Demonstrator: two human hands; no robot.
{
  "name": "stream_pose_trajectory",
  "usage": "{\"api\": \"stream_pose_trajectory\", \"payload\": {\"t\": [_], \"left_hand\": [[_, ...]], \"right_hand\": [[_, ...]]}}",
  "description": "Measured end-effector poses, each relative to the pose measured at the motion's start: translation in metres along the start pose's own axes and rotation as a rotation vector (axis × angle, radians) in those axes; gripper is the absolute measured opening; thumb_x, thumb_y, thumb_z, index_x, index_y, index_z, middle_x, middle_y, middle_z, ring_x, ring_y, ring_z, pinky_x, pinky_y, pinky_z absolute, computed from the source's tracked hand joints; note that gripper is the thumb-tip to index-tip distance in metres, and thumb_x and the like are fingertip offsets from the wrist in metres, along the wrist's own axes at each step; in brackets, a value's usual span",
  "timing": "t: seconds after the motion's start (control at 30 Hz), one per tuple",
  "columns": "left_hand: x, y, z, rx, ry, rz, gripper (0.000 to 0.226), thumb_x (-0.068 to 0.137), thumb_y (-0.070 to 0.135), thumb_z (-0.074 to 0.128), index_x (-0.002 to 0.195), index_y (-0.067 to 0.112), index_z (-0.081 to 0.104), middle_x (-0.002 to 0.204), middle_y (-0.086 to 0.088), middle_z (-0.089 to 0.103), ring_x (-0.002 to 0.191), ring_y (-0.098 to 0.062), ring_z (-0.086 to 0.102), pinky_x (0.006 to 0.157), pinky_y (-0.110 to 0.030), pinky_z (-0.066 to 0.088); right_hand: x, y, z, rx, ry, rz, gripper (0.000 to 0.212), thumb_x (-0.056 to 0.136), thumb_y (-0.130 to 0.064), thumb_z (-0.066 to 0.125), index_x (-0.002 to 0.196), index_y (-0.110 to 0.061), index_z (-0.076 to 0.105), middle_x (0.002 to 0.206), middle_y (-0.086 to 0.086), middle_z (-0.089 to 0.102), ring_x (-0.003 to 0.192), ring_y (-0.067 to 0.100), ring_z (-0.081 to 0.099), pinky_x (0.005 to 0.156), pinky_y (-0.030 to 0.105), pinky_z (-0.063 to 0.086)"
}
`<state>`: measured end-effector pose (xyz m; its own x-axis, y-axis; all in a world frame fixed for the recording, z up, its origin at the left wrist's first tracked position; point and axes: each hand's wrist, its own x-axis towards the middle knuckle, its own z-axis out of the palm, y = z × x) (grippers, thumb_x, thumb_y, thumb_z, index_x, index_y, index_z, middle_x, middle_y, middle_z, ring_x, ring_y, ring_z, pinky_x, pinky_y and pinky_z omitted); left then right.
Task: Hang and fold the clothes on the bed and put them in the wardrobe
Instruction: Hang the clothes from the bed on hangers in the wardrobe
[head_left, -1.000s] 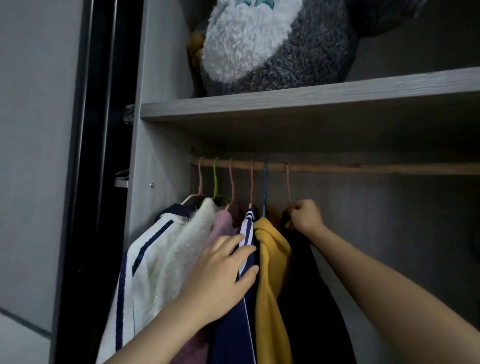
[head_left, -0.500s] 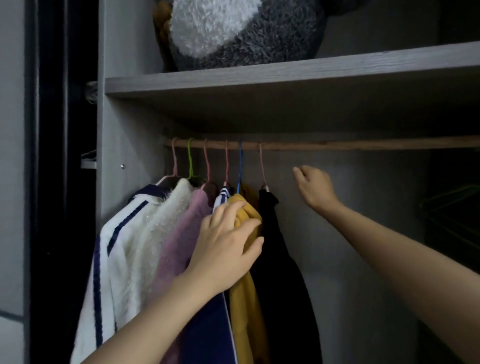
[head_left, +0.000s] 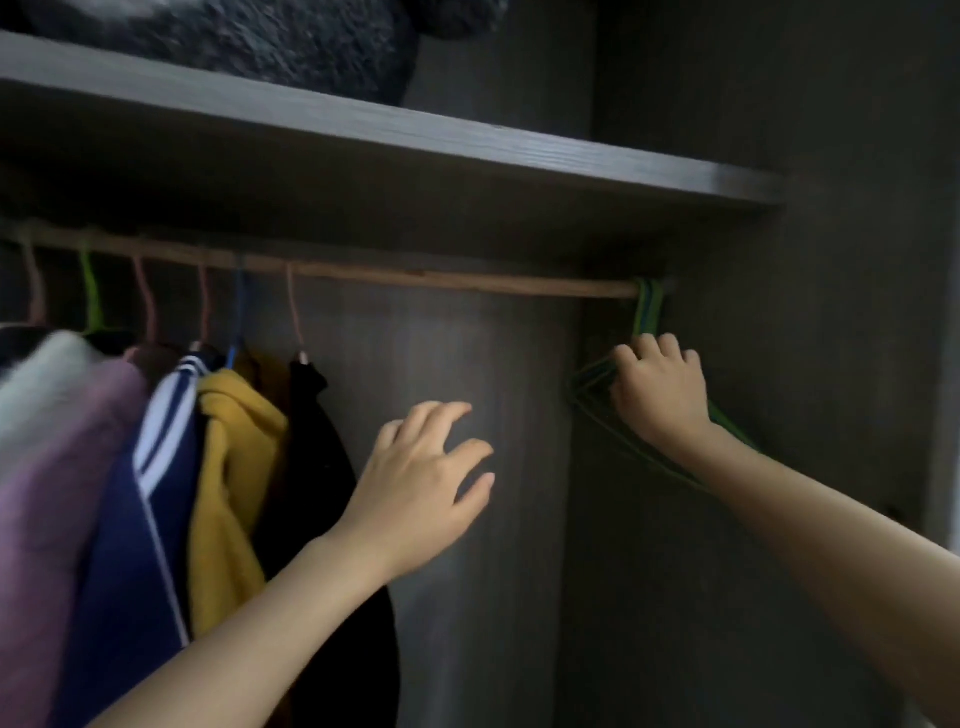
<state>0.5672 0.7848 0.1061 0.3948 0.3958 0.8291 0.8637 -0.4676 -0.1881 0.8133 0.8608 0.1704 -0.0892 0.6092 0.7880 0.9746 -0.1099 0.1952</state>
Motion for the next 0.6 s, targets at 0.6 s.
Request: {"api": "stream_pose_trajectory", "payload": {"t": [0.6], "left_hand": [[-0.017, 0.020, 0.037, -0.214, -0.100, -0.126, 0.040, 0.094, 0.038, 0.048, 0.132, 0.027, 0.050, 0.143, 0.002, 0.037, 0.133, -0.017, 0.028, 0.100, -0.032, 0.024]], "right_hand": [[-0.046, 0.054, -0.006, -0.158, -0.154, 0.113, 0.023, 0.092, 0.003, 0.034, 0.113, -0.001, 0.042, 0.095, 0.014, 0.067, 0.086, 0.034, 0.065, 0.057, 0.034, 0.037]]}}
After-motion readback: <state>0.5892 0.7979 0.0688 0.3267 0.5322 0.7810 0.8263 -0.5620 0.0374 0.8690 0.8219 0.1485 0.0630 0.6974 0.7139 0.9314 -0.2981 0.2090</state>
